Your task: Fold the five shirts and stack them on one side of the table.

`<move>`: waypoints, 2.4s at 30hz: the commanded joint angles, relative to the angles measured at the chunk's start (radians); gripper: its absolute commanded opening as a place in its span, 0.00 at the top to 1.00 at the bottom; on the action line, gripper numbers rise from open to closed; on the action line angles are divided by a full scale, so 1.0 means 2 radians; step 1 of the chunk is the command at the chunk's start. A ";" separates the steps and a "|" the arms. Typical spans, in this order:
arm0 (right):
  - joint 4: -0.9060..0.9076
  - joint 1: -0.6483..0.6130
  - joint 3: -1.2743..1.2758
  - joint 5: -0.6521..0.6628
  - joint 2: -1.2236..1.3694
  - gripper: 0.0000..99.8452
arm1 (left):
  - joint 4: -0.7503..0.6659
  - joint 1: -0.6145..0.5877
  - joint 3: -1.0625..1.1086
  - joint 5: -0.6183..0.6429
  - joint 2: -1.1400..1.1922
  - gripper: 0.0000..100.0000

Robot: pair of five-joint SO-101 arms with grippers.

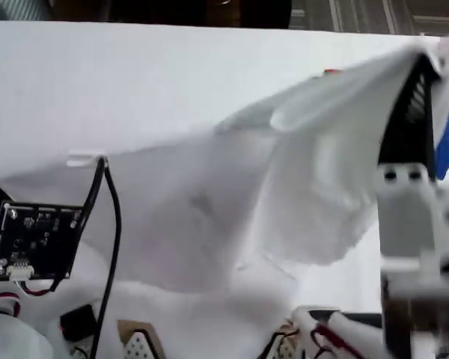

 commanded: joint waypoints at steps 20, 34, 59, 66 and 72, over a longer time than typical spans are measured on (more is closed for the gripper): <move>0.014 0.001 -0.005 -0.001 -0.092 0.98 | -0.029 -0.005 -0.004 -0.001 -0.003 0.97; -0.036 0.000 0.083 -0.060 -0.034 0.98 | -0.070 -0.005 0.035 -0.001 0.038 0.97; -0.308 -0.014 0.242 -0.065 0.356 0.98 | -0.338 0.080 -0.050 -0.003 0.525 0.97; -0.331 -0.021 0.242 -0.068 0.446 0.98 | -0.312 0.093 -0.208 -0.002 0.707 0.97; -0.344 -0.023 0.242 -0.068 0.504 0.98 | -0.303 0.093 -0.314 -0.002 0.835 0.97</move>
